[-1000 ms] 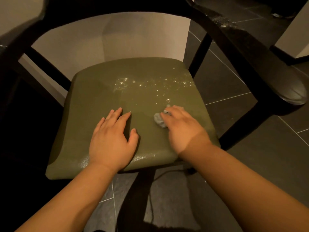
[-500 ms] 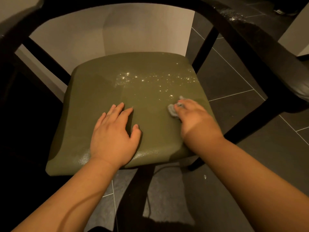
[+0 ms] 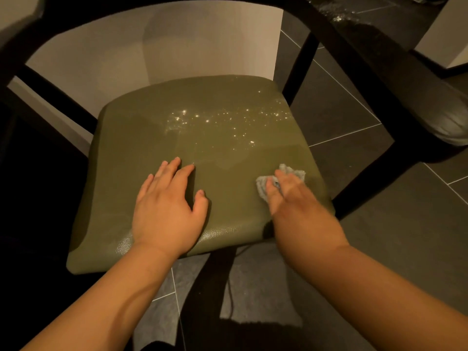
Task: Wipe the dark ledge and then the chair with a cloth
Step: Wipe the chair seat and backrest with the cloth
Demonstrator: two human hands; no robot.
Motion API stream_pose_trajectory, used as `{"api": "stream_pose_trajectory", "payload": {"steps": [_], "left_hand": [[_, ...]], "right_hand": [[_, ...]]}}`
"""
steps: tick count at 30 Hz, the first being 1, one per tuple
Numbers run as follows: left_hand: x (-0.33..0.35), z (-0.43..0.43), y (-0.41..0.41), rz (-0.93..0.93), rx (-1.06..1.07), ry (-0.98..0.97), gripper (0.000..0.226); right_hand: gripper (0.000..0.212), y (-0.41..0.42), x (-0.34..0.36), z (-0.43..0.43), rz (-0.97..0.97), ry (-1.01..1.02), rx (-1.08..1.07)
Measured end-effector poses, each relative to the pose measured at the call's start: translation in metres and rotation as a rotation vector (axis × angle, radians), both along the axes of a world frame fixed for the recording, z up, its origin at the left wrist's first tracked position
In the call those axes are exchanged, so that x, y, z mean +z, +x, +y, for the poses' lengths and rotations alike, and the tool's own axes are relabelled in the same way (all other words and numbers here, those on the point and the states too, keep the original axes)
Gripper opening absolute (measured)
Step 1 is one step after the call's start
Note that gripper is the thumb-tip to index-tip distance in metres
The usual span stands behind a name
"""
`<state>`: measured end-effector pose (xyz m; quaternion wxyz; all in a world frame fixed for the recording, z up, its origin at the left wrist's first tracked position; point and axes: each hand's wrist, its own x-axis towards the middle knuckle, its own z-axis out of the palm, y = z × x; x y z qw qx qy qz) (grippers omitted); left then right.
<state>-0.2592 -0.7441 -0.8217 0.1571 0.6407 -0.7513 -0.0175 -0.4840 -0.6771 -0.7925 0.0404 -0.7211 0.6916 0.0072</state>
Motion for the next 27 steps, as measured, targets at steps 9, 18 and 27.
{"api": "stream_pose_trajectory", "payload": {"steps": [9, 18, 27], "left_hand": [[-0.001, -0.002, -0.001, -0.020, -0.003, -0.008, 0.062], [0.000, 0.000, -0.001, -0.015, -0.005, -0.012, 0.060], [0.000, 0.000, -0.002, -0.008, -0.005, -0.010, 0.060]], "right_hand": [[0.066, -0.029, 0.003, 0.000, -0.120, -0.086, -0.077], [0.050, -0.038, -0.025, -0.010, -0.270, -0.217, 0.223], [0.041, -0.024, -0.024, 0.001, -0.484, -0.298, 0.013]]}}
